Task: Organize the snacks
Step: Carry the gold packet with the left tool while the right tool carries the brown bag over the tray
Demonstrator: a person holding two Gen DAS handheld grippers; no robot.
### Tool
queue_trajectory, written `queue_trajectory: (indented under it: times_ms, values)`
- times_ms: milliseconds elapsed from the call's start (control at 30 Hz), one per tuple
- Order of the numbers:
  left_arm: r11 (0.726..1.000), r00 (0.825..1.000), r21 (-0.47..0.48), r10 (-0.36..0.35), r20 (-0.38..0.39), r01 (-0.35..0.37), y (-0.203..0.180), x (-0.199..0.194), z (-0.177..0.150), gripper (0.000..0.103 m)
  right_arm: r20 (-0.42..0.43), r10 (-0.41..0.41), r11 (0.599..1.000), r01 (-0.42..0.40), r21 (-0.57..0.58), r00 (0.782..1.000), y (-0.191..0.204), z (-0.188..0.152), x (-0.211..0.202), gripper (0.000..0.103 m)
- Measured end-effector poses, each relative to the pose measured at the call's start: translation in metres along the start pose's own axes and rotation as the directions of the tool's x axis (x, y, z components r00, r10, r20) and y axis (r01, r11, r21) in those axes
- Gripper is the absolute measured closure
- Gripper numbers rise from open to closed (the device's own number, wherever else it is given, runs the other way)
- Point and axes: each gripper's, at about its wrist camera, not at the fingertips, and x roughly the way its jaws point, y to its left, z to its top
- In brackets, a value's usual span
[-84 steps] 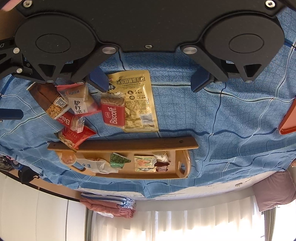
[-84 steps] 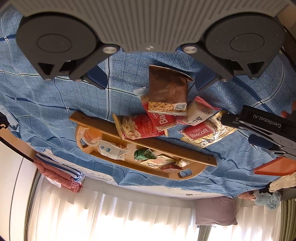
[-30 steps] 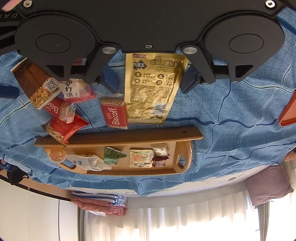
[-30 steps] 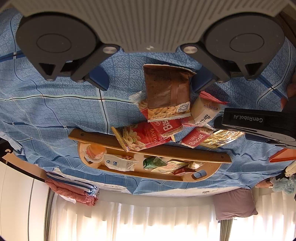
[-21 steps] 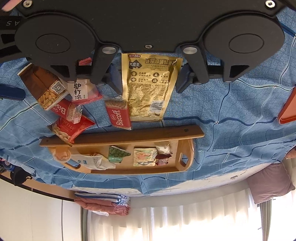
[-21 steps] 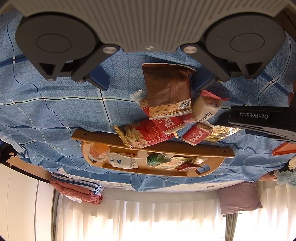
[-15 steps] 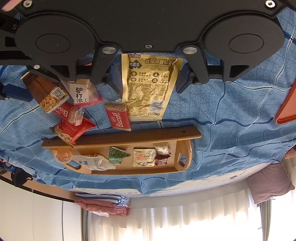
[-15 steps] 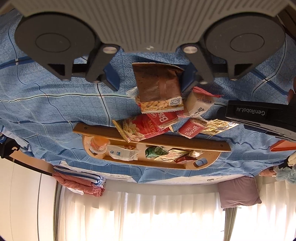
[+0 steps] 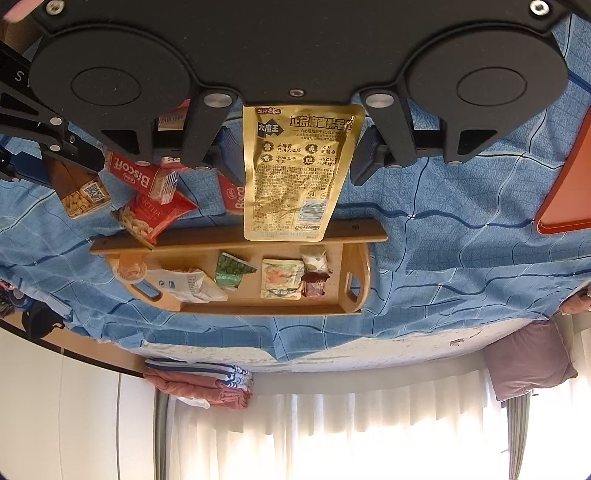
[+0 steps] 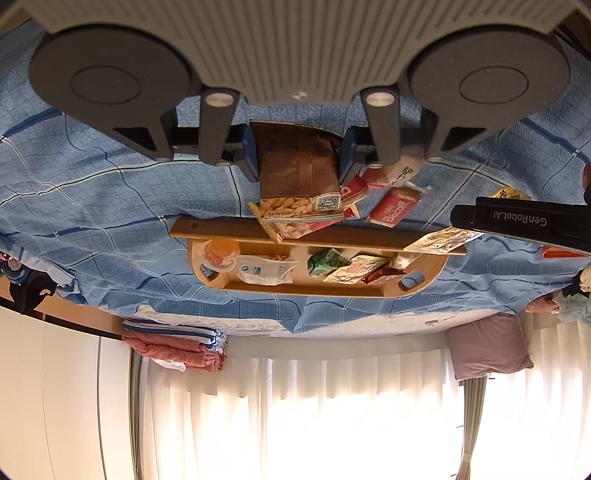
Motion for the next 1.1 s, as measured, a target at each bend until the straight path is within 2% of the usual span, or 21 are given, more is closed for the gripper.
queue_trajectory:
  times_ms: [467,733,900,1033,1100]
  values:
    - [0.999,0.999,-0.013,-0.030,0.038,0.031,-0.001,0.009,0.033,0.044,-0.004,-0.085,0.995,0.085,0.044,0.996,-0.014,0.043,0.023,0.055]
    - [0.999,0.998,-0.029,-0.038,0.044,0.039,0.009,0.035,0.071,0.044,-0.014,-0.096,0.992,0.097,0.075,0.995,-0.027,0.079,0.056,0.055]
    - [0.994,0.998,-0.095,-0.058,0.005,0.059,0.025,0.061,0.100,0.044,-0.031,-0.074,0.992,0.077,0.096,0.997,-0.039,0.105,0.085,0.055]
    - [0.996,0.999,-0.085,-0.031,0.014,0.033,0.030,0.082,0.119,0.044,-0.049,-0.071,0.994,0.075,0.085,0.996,-0.045,0.120,0.107,0.055]
    - [0.995,0.999,-0.092,-0.040,0.009,0.040,0.032,0.093,0.128,0.044,-0.068,-0.060,0.994,0.066,0.090,0.996,-0.049,0.128,0.120,0.055]
